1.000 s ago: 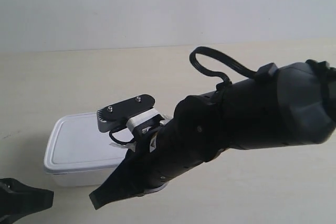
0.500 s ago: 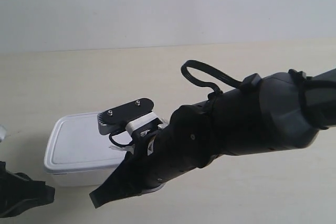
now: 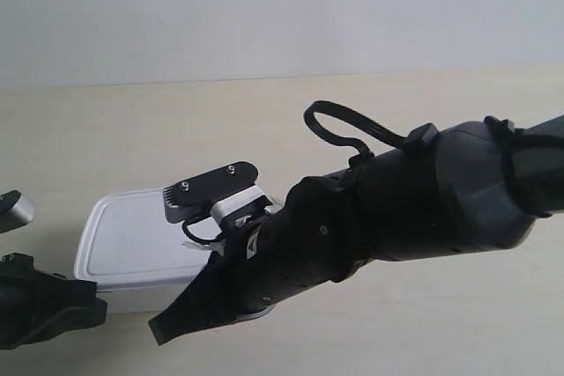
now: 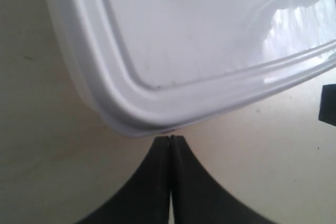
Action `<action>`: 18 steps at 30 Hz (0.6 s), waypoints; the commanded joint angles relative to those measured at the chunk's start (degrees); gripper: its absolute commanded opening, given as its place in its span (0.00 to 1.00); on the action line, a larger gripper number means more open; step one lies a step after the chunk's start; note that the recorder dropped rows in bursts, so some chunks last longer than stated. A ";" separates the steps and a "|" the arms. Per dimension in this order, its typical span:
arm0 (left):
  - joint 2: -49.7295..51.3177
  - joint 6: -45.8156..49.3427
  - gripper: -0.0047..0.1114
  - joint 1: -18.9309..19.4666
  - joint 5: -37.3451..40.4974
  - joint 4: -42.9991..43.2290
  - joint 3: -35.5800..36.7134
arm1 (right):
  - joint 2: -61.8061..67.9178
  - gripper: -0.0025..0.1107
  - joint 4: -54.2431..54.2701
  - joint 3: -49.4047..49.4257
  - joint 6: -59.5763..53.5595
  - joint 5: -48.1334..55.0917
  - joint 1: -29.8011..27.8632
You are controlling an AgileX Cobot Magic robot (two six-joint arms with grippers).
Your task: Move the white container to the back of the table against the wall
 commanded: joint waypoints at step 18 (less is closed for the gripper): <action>2.58 2.73 0.04 -0.06 1.42 -2.91 -1.62 | 2.86 0.02 -1.49 -1.79 -0.15 -0.62 -1.23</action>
